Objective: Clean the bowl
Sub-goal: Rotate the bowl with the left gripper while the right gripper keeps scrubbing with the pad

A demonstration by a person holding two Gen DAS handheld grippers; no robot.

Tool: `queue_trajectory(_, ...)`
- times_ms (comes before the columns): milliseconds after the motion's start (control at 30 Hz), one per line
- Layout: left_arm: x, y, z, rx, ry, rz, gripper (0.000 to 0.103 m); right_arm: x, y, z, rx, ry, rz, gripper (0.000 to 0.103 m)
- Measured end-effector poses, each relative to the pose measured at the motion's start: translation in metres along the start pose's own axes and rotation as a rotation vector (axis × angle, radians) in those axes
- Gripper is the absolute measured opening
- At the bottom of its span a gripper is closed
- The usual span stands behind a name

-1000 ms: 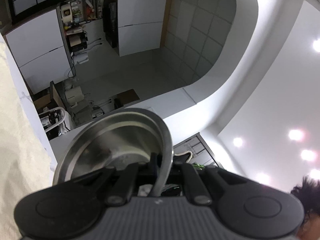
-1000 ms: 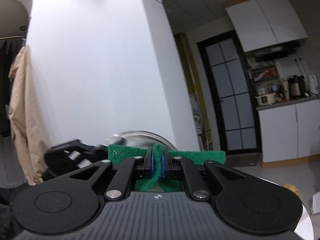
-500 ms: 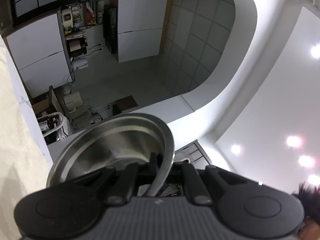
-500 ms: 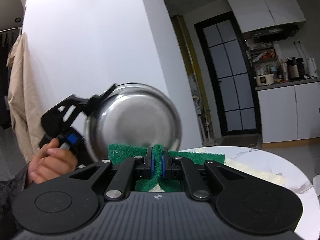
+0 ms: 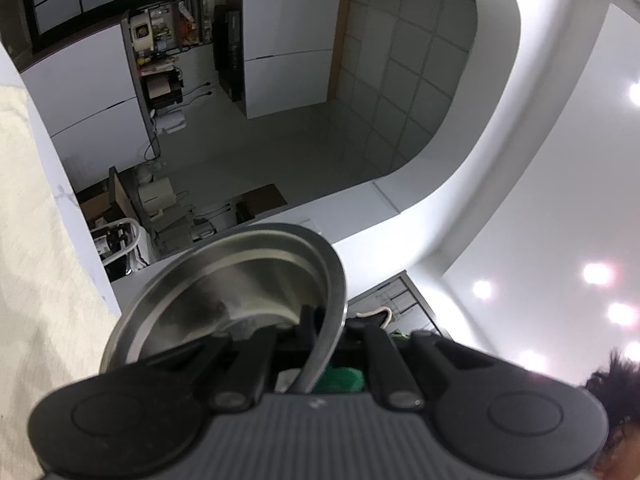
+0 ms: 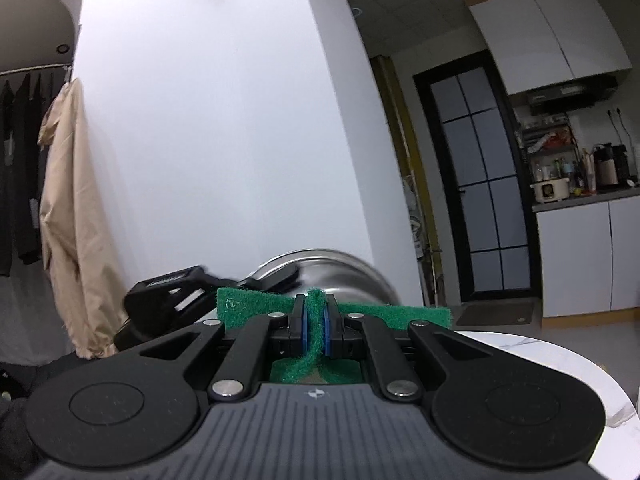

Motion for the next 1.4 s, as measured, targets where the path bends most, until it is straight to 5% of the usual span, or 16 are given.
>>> queue_trajectory(400,0.008,0.005,-0.009,-0.044,-0.001,-0.031,0.005,0.012,-0.022,0.005,0.074,0.022,-0.025,0.008)
queue_trajectory(1400,0.009,0.019,-0.017,-0.074,-0.001,-0.036,0.005,0.024,-0.015,0.025,0.088,0.075,-0.064,0.008)
Point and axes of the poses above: each gripper's, at about its wrist camera, not at the fingertips, and z roughly the way its jaws point, x to its left, y to its top, the point moved 4 cm from there along z, roughly the way its jaws point, and after that the axes turned 10 degrees about -x, right-handed, at the moved point
